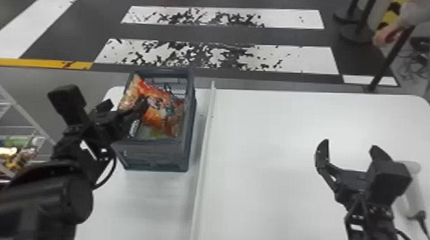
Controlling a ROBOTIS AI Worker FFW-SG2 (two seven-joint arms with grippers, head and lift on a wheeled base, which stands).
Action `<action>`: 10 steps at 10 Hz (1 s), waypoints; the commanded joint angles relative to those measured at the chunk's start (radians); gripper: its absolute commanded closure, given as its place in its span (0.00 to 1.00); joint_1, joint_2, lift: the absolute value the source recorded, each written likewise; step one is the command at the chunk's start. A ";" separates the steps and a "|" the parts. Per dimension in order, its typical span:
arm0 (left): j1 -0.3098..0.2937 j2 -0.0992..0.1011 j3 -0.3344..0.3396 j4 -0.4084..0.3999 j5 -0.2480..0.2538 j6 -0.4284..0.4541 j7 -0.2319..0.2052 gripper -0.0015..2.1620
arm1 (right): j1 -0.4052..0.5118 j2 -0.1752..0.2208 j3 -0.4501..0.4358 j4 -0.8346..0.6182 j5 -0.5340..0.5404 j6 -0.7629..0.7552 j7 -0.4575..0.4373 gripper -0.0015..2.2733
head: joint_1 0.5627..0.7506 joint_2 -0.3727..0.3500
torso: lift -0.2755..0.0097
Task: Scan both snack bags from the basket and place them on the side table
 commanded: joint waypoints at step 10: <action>-0.102 0.000 -0.026 0.136 -0.055 0.001 -0.115 0.56 | -0.010 0.000 -0.005 0.020 0.000 -0.001 0.000 0.02 | 0.70 0.60 | 0.70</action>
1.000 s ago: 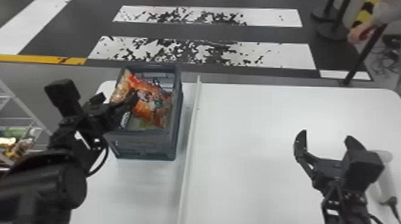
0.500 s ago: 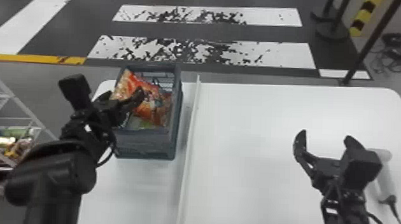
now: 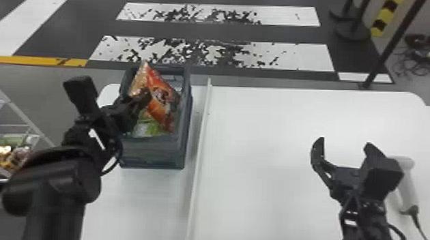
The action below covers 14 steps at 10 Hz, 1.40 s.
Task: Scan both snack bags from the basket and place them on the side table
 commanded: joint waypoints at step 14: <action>0.121 -0.006 0.211 -0.653 0.435 0.621 -0.187 0.98 | 0.002 -0.002 -0.010 -0.020 -0.002 -0.003 0.000 0.02 | 0.70 0.51 | 0.70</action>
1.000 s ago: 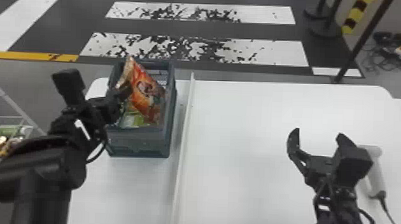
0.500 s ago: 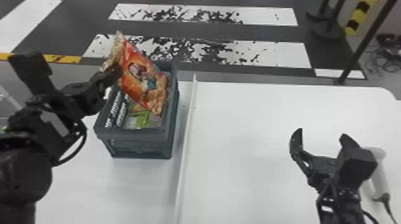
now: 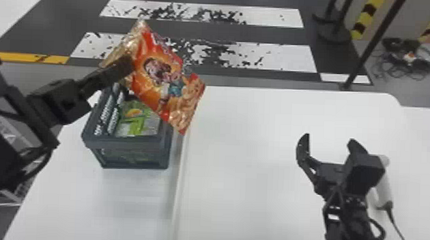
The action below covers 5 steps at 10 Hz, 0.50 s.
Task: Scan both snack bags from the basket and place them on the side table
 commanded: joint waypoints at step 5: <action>0.068 -0.039 -0.328 0.307 -0.108 -0.325 -0.057 0.98 | -0.011 0.003 -0.025 0.002 -0.010 0.000 -0.001 0.02 | 0.70 0.33 | 0.70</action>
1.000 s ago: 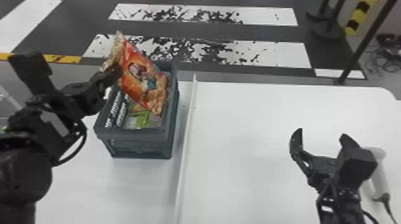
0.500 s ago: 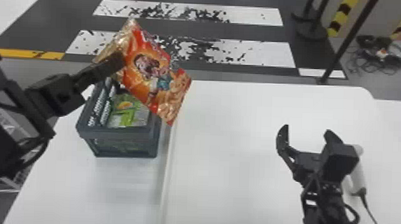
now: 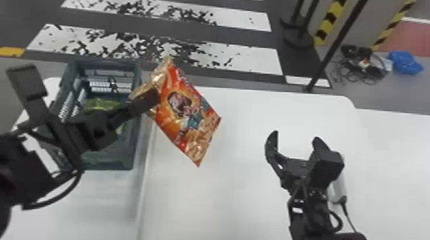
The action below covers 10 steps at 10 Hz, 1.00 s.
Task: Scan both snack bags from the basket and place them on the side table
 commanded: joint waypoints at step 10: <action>-0.084 0.001 -0.405 0.510 -0.187 -0.589 0.052 0.02 | 0.015 -0.001 -0.025 -0.017 -0.021 0.002 -0.002 0.02 | 0.70 0.03 | 0.70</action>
